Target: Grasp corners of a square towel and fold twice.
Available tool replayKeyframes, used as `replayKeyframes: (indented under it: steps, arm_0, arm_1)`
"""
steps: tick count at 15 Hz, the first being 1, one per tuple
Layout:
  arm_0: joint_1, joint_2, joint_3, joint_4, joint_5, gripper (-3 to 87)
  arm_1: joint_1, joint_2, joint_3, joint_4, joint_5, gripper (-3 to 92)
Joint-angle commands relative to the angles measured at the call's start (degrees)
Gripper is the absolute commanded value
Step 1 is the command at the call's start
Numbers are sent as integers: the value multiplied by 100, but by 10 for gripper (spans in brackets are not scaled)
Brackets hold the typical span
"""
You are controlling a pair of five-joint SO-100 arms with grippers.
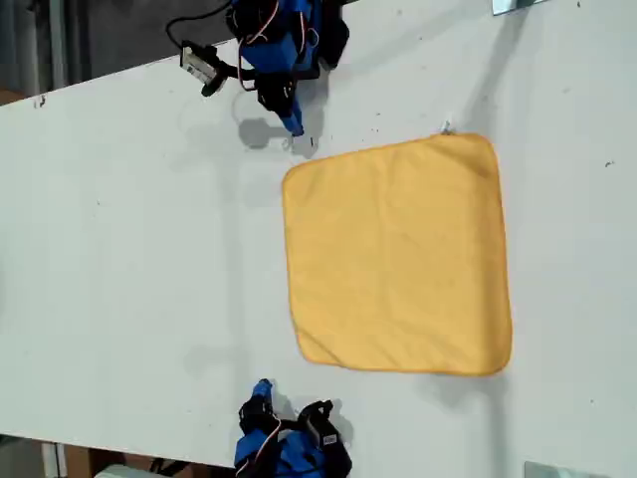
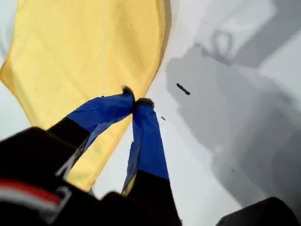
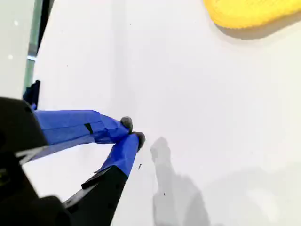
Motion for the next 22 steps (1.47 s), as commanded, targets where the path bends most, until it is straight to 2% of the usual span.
replayKeyframes:
  steps: [1, 2, 3, 4, 5, 6, 7, 8, 10, 11, 12, 13, 14, 15, 16, 17, 18, 19, 20, 22]
  arm_0:
    - [-88, 35, 35, -35, 220, 0]
    - [44, 35, 35, -158, 229, 1]
    - [580, 35, 44, -202, -668, 1]
    - [1521, 35, 44, -396, -1635, 16]
    - [2241, 35, 44, -220, -1723, 16]
    - [2338, 44, 35, -360, -1591, 15]
    - [2180, 44, 26, -703, -1072, 6]
    - [2083, 44, -141, -668, -809, 11]
    - [2232, 44, -193, -817, -589, 7]
    - [2329, 44, -167, -835, -809, 13]
    - [2364, 44, -149, -967, -545, -1]
    - [2250, 44, -211, -677, -914, -1]
    - [1837, 44, -149, -536, -1090, -1]
    - [1775, 53, -202, -396, -1450, -1]
    - [1538, 53, -97, -378, -1679, -1]
    - [1661, 53, -70, -615, -1441, 35]
    - [1767, 53, -35, -800, -1301, 47]
    - [1784, 53, 0, -844, -1389, 63]
    - [1819, 53, 35, -1046, -1318, 67]
    - [2127, 44, -88, -1564, -1345, 156]
  arm_1:
    - [-9, -26, -281, 53, 26, 28]
    - [105, -18, -255, 26, 53, 29]
    - [202, -18, -246, -35, 70, 46]
    - [70, -18, -132, -193, 79, 46]
    - [53, -18, -114, -369, 35, 46]
    - [132, -18, -220, -290, -79, 40]
    - [316, -18, -299, -97, -334, 0]
    - [378, -18, -264, -35, -606, -1]
    - [694, -18, -396, 79, -554, 0]
    - [545, -18, -193, -18, 193, 0]
    - [290, -18, -26, -308, 624, 9]
    - [264, -18, 44, -492, 668, 0]
    - [404, -18, 9, -606, 448, 49]
    - [501, -18, -9, -615, 316, 215]
    - [475, -18, -114, -615, 158, 260]
    - [598, -18, -299, -659, -466, 270]
    - [615, -9, -422, -923, -1222, 327]
    - [387, 0, -431, -1485, -1942, 352]
    - [290, 0, -387, -1740, -2030, 367]
    - [343, 0, -475, -1564, -2118, 382]
